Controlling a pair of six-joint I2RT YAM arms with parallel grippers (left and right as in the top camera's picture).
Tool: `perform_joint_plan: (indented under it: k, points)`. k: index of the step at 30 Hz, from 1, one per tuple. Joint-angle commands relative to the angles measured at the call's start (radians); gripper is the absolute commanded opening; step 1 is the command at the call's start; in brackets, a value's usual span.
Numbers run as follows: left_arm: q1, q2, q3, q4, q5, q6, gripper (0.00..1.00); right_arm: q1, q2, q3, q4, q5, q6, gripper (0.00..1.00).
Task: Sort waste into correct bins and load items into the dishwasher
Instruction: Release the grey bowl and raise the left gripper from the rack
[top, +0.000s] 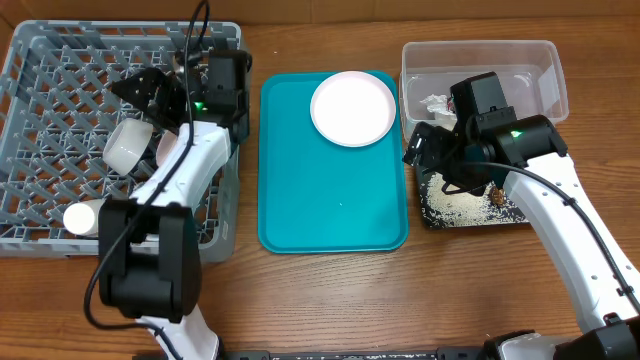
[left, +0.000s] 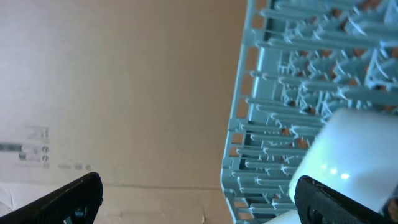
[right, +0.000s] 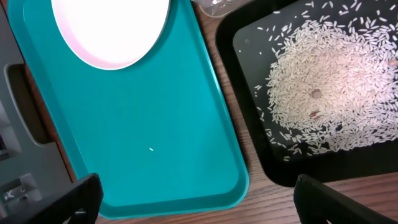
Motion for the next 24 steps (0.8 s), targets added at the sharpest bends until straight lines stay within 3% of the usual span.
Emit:
perform_joint_plan:
  k: [1,7,13,24]
  points:
    - [0.005,-0.141,0.002,0.073,-0.072,-0.047,1.00,0.001,-0.014,0.002,0.006,-0.002,-0.003,1.00]
    - [-0.005,-0.317,0.002,0.230,-0.110,-0.047,1.00,0.001,-0.014,0.002,0.006,-0.002,-0.003,1.00]
    - [-0.032,-0.434,0.002,0.248,-0.099,-0.115,1.00,0.001,-0.014,0.002,0.008,-0.002,-0.003,1.00]
    - [-0.241,-0.540,0.002,0.268,0.238,-0.276,1.00,0.001,-0.014,0.002,0.009,-0.002,-0.003,1.00]
